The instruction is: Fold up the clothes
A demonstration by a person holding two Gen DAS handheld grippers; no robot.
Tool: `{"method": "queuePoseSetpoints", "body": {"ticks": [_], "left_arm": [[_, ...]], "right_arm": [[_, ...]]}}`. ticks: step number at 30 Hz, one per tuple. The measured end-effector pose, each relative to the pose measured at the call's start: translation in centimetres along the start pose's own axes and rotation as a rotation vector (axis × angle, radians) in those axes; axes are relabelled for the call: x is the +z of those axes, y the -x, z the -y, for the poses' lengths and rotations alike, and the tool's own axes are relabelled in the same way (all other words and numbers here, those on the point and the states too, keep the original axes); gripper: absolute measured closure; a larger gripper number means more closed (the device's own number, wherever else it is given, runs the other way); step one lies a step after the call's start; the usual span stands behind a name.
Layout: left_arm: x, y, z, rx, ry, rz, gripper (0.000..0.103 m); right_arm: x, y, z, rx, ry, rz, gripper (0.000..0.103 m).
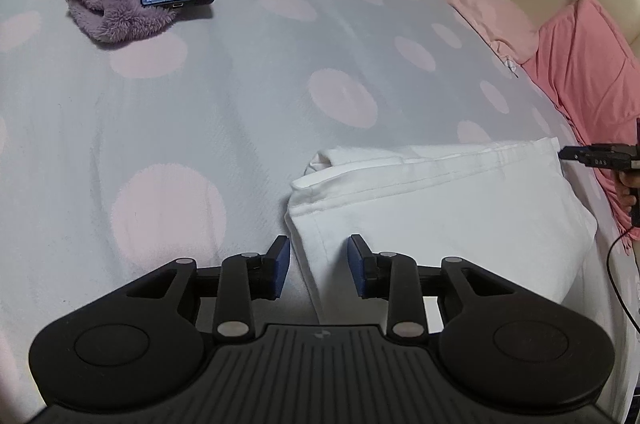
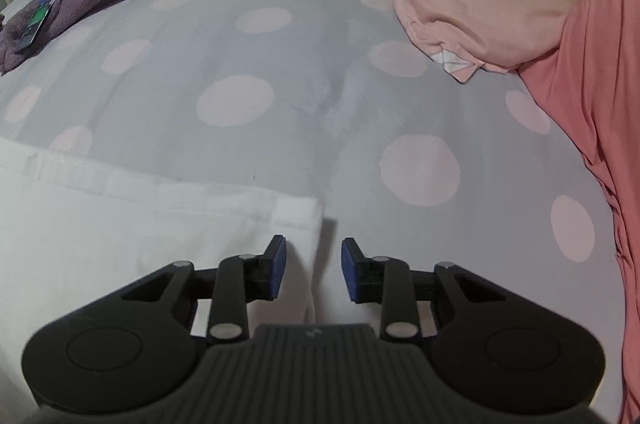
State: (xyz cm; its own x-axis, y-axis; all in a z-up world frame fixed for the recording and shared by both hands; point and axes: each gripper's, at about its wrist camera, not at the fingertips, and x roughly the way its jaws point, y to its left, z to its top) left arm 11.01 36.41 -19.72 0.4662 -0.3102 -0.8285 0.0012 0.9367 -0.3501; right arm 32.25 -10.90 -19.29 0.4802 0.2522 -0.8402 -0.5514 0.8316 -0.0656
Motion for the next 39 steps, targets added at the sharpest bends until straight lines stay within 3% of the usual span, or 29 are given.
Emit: {"method": "queuePoseSetpoints", "body": {"ticks": [10,13,15,16,17,29,34,36,39], "left_arm": [[0.0,-0.7,0.6,0.015,-0.035,-0.01,0.074],[0.0,-0.8,0.7,0.017,-0.038,-0.008,0.074],[0.0,-0.7,0.8,0.013,-0.048,0.003,0.086],[0.0,-0.6,0.9,0.018,-0.057,0.012,0.097],[0.1,-0.5,1.1,0.027,-0.068,0.018,0.099],[1.4,1.7,2.2,0.013,-0.096,0.096,0.103],[2.4,0.7,2.4,0.035,-0.099,0.095,0.103],[2.2,-0.2,2.2,0.065,-0.098,0.055,0.103],[2.0,-1.3,2.2,0.122,-0.093,0.017,0.099]], "right_arm": [[0.8,-0.5,-0.7,0.006,0.035,0.008,0.071],[0.9,-0.2,-0.7,0.004,0.038,0.01,0.08],[0.9,0.0,-0.6,0.0,0.038,0.018,0.096],[0.9,0.1,-0.5,-0.002,0.037,0.027,0.097],[0.9,0.3,-0.5,-0.001,0.034,0.036,0.099],[0.8,3.2,1.4,0.017,-0.023,0.158,0.1],[0.7,1.7,1.4,-0.007,-0.04,0.137,0.1],[0.6,1.1,1.3,-0.018,-0.045,0.125,0.1],[0.5,-1.2,0.3,-0.039,-0.033,0.029,0.098]]}}
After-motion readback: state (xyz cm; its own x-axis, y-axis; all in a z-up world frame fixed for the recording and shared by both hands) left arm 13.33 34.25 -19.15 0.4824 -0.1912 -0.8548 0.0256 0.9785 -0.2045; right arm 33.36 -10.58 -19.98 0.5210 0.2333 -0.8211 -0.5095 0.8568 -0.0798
